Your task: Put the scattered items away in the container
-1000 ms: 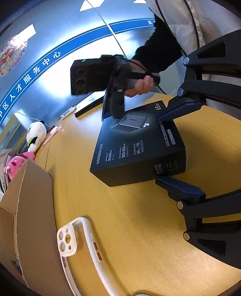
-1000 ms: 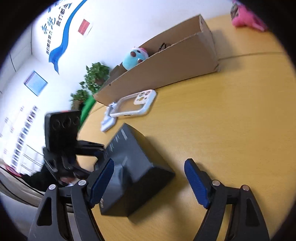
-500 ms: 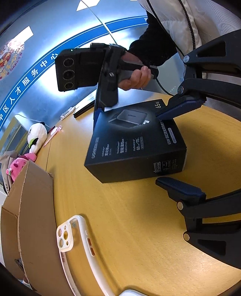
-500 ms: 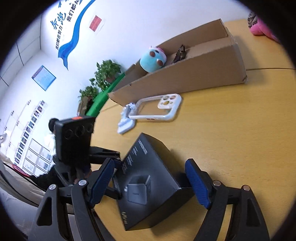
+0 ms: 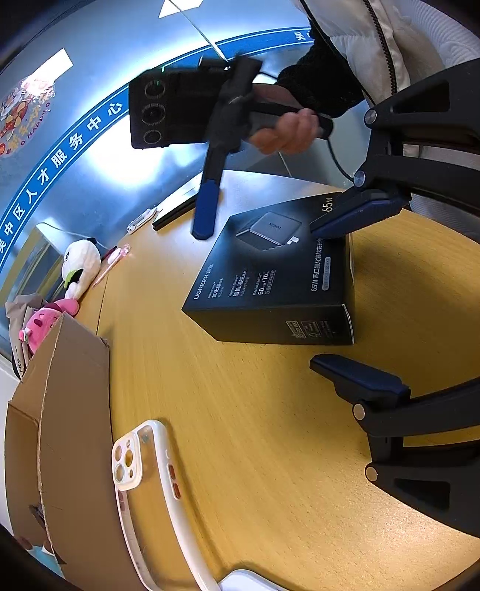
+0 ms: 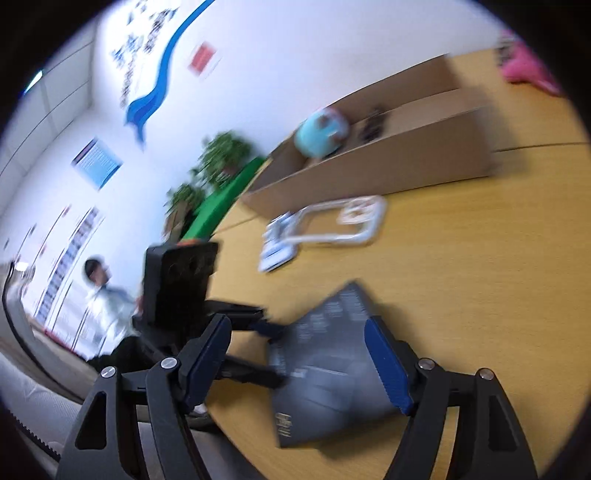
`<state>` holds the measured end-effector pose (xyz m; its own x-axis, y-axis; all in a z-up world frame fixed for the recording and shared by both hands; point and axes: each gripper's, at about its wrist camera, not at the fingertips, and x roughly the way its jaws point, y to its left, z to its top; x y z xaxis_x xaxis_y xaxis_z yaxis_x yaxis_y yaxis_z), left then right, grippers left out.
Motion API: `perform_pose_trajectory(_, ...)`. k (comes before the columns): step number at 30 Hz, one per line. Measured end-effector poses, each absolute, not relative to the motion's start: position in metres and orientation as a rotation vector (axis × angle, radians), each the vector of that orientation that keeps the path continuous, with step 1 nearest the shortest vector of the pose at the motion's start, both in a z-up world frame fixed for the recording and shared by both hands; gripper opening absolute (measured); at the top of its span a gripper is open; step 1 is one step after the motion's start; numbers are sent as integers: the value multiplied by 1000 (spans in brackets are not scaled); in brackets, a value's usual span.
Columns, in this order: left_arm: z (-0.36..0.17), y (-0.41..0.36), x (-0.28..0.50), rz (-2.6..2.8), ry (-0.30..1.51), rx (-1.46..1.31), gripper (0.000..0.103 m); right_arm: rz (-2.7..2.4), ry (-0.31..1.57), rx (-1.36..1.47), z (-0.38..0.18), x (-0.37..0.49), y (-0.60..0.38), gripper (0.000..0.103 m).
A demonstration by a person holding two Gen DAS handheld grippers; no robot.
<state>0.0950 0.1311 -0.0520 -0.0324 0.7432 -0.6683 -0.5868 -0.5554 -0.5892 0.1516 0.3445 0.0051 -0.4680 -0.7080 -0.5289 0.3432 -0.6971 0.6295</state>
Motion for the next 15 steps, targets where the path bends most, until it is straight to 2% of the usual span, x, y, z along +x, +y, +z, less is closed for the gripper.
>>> perform_pose_trajectory(6,-52,131,96,1758,-189,-1271,71,-2167,-677,1264,-37,162,366,79)
perform_pose_trajectory(8,-52,132,96,1758,-189,-1277,71,-2119,-718,1240,-43,166,358,82)
perform_pose_trajectory(15,-50,139,91,1808,-210,-1287,71,-2142,-716,1199,-43,160,328,84)
